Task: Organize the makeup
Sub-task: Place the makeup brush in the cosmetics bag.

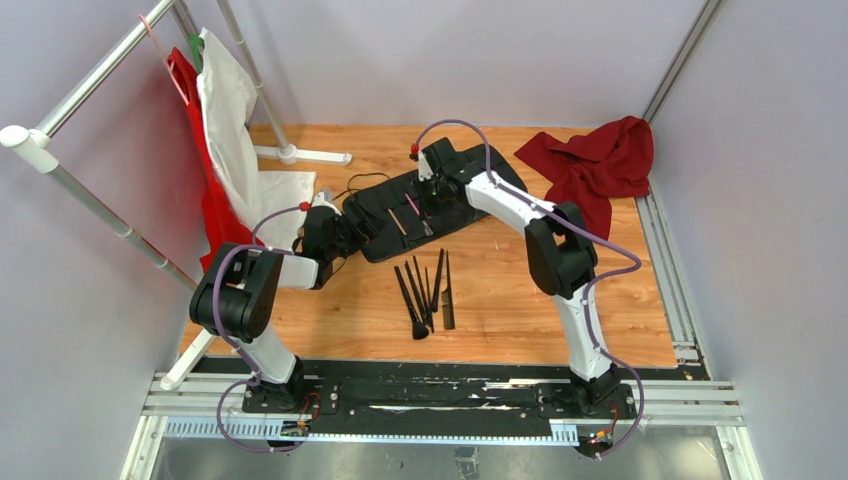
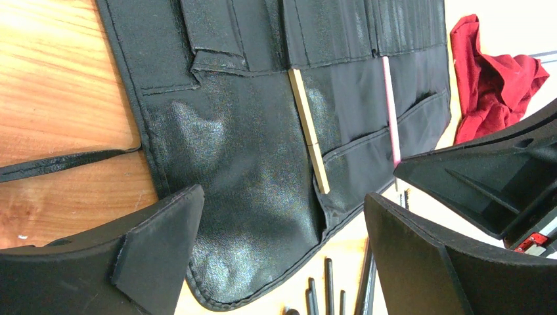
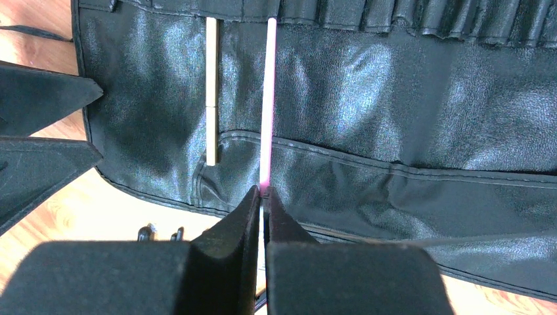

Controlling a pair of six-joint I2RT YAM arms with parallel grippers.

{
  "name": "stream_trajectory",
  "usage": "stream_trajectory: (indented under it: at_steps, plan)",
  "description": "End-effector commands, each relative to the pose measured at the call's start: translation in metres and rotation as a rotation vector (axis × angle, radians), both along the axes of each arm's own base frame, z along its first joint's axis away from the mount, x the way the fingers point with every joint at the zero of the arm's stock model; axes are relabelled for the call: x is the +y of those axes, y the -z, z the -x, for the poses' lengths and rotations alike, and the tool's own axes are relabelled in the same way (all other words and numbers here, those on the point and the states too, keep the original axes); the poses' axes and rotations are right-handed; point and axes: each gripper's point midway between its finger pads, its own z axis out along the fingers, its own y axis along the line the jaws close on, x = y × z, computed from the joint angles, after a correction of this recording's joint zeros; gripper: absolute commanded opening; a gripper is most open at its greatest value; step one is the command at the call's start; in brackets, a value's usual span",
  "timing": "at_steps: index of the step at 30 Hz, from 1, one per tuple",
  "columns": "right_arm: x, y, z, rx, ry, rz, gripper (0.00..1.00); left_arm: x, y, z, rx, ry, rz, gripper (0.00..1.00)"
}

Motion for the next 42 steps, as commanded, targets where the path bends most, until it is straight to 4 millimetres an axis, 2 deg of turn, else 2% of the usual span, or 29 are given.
stream_trajectory:
  at_steps: [1,29,35,42]
  plan:
    - [0.005,0.002,0.01,0.042,-0.043,0.03,0.01,0.003,0.007,0.006,0.032,0.0,-0.008,0.98]
    - [0.008,0.03,0.006,0.131,-0.057,0.096,0.0,0.002,0.008,0.005,0.034,0.001,-0.004,0.98]
    - [0.01,0.029,0.008,0.129,-0.065,0.094,0.01,0.002,0.01,0.005,0.037,0.001,-0.003,0.98]
    - [0.013,0.016,0.006,0.098,-0.068,0.088,0.01,0.002,0.01,0.004,0.036,0.0,-0.003,0.98]
